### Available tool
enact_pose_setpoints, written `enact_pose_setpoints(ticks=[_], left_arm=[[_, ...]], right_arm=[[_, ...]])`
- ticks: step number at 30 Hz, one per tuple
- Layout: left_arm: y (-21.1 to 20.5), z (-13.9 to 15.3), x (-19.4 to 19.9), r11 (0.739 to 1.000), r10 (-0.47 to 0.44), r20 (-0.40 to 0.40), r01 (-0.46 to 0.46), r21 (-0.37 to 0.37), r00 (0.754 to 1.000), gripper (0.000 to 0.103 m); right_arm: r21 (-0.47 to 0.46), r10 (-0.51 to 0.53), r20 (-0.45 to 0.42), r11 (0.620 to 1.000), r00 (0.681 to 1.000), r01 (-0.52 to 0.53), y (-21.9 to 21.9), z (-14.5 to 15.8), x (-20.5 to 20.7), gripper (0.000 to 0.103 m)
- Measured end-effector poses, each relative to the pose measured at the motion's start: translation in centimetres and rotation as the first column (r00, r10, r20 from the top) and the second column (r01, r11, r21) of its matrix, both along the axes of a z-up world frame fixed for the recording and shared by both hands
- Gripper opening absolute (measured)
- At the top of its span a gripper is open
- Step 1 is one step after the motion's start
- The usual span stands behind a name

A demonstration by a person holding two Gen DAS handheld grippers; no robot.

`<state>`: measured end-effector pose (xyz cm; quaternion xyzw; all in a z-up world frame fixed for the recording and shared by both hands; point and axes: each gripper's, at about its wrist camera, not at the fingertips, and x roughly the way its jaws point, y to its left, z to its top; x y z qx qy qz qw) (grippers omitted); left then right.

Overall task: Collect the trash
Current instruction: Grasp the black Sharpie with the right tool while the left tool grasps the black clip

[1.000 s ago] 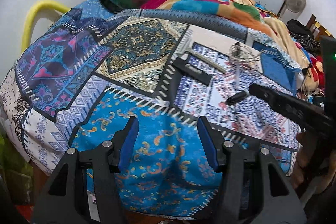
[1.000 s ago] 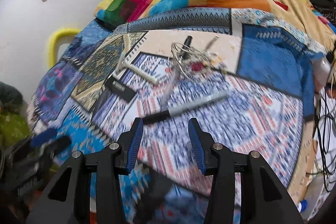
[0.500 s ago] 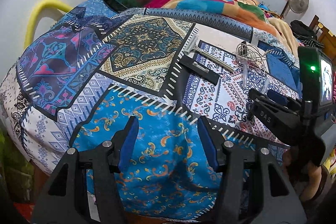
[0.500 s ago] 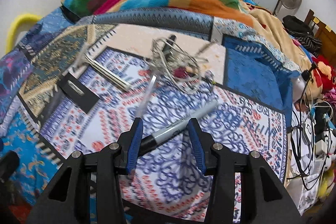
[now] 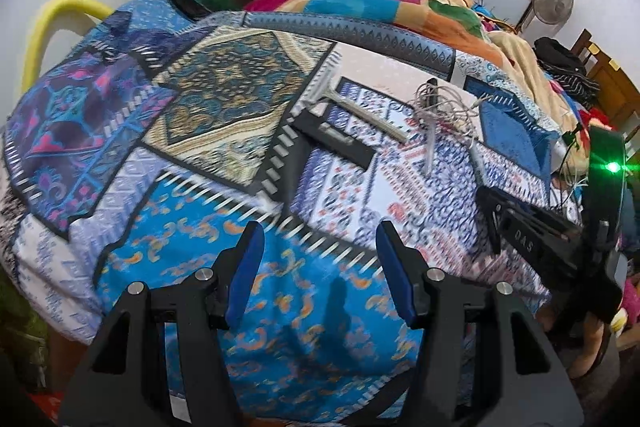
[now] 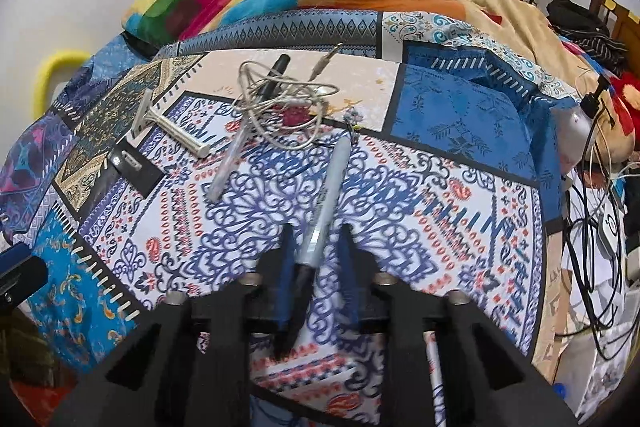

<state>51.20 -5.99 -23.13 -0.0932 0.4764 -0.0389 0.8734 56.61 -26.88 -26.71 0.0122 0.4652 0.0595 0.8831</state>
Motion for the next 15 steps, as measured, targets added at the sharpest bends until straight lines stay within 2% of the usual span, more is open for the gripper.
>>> enact_pose_setpoints(ticks=[5,10,15], left_arm=[[-1.0,0.0,2.7,0.999,-0.004,0.002,0.004,-0.040,1.000,0.057],[-1.4,-0.9,5.9,0.994,0.036,-0.027,-0.038,-0.106,0.999,0.056],[-2.0,-1.8,8.2,0.994,0.081,-0.030,-0.083,-0.069,0.996,0.053]], right_arm=[[0.057,0.005,-0.012,0.998,1.000,-0.004,-1.0,-0.1,0.1,0.011],[0.077,0.010,-0.011,0.997,1.000,-0.009,-1.9,0.0,-1.0,0.011],[0.020,0.016,0.029,1.000,0.999,-0.016,-2.8,0.4,-2.0,0.011]])
